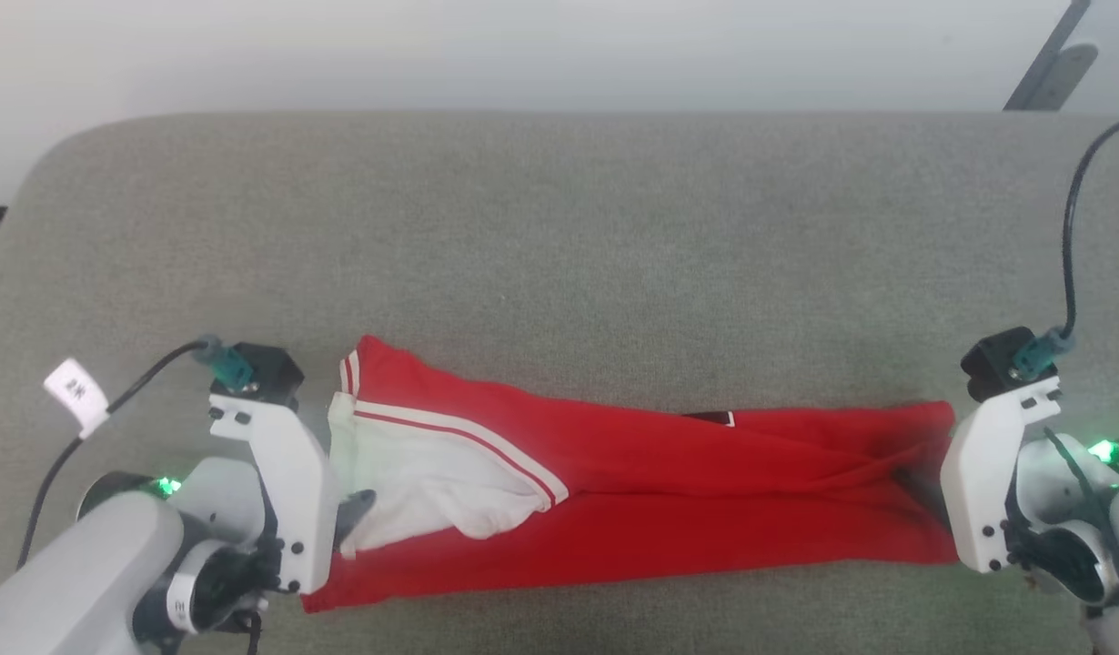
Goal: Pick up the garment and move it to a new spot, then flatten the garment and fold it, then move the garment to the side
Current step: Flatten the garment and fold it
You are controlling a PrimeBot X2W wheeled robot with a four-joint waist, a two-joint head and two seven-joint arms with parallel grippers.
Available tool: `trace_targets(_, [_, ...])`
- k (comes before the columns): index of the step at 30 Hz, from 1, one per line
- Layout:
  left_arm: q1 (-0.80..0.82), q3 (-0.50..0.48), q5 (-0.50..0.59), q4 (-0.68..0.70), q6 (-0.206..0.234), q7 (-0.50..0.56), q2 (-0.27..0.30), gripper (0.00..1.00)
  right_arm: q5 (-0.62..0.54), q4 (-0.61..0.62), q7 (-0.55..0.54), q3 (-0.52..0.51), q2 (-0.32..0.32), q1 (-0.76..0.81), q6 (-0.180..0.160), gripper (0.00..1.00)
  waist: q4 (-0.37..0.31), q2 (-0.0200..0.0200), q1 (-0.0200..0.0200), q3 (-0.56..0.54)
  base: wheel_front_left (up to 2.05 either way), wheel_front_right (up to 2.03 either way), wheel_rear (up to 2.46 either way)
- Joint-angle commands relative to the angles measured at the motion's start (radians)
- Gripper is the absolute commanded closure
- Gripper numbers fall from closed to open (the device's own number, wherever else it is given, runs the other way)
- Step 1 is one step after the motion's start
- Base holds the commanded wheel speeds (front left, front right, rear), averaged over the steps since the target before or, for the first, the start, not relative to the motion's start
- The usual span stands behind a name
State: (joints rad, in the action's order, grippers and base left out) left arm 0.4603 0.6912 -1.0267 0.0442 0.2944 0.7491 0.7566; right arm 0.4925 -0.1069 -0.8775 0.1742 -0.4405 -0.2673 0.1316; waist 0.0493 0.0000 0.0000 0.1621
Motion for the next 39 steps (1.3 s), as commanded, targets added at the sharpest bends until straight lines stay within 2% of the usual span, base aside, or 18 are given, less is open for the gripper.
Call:
trace_targets(1, [-0.02, -0.005, 0.026, 0.007, -0.008, -0.026, 0.006, 0.0, 0.005, 0.006, 0.01, -0.007, -0.003, 0.013, -0.002, 0.0, 0.003, 0.0, 0.0, -0.02, 0.0, 0.0, 0.0])
trace_targets(11, [-0.152, -0.082, 0.1, 0.055, -0.013, -0.355, 0.025, 0.0, -0.005, 0.018, 0.028, -0.101, 0.006, 0.069, -0.002, 0.0, 0.015, 0.0, 0.0, -0.079, 0.0, 0.0, 0.0])
trace_targets(17, [-0.251, -0.147, 0.135, 0.051, 0.002, -0.576, 0.026, 0.0, -0.001, -0.011, 0.019, -0.152, 0.008, 0.086, -0.002, 0.0, 0.028, 0.0, 0.0, -0.092, 0.0, 0.0, 0.0])
trace_targets(18, [-0.251, -0.147, 0.135, 0.051, 0.002, -0.576, 0.026, 0.0, -0.001, -0.011, 0.019, -0.152, 0.008, 0.086, -0.002, 0.0, 0.028, 0.0, 0.0, -0.092, 0.0, 0.0, 0.0])
trace_targets(20, [-0.282, -0.164, 0.154, 0.048, -0.001, -0.654, 0.032, 0.0, 0.006, -0.028, 0.011, -0.164, 0.007, 0.088, -0.002, 0.0, 0.033, 0.0, 0.0, -0.093, 0.0, 0.0, 0.0])
trace_targets(29, [-0.394, -0.25, 0.178, -0.016, 0.004, -0.938, -0.001, 0.0, 0.059, -0.12, 0.003, -0.178, 0.021, 0.053, -0.002, 0.0, 0.069, 0.0, 0.0, -0.077, 0.0, 0.0, 0.0])
trace_targets(33, [-0.417, -0.282, 0.201, -0.047, -0.01, -0.995, -0.025, 0.0, 0.082, -0.17, 0.022, -0.153, 0.024, 0.029, -0.002, 0.0, 0.084, 0.0, 0.0, -0.069, 0.0, 0.0, 0.0])
trace_targets(39, [-0.441, -0.353, 0.246, -0.068, -0.051, -1.015, -0.088, 0.0, 0.094, -0.267, 0.043, -0.105, 0.029, -0.011, -0.002, 0.0, 0.102, 0.0, 0.0, -0.062, 0.0, 0.0, 0.0])
